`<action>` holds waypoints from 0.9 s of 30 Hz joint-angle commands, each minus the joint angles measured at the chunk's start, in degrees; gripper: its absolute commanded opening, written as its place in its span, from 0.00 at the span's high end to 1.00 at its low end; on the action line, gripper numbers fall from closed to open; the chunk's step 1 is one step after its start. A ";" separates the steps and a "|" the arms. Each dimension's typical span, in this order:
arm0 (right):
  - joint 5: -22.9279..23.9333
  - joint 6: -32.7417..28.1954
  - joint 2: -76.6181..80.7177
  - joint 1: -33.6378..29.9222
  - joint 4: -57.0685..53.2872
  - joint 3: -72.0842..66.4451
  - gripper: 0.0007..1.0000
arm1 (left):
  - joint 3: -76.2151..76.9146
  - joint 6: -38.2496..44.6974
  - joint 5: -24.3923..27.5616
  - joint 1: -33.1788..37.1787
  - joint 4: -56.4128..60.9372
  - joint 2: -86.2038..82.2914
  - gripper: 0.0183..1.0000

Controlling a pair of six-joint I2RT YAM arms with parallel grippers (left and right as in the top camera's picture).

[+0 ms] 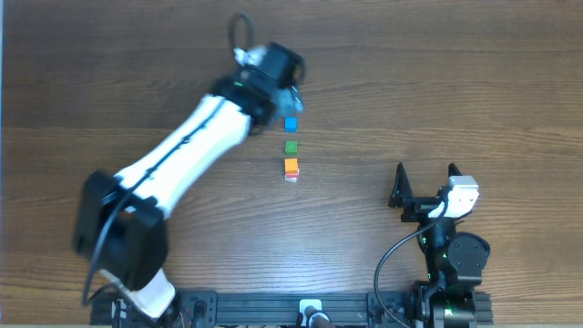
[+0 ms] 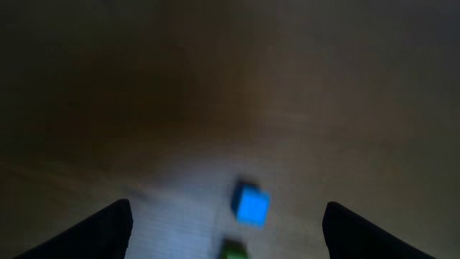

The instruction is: Stack Cubes

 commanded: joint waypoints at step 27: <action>-0.48 0.15 -0.42 -0.35 -0.17 -0.31 0.01 | -60.78 45.77 27.76 35.41 27.17 -86.09 0.06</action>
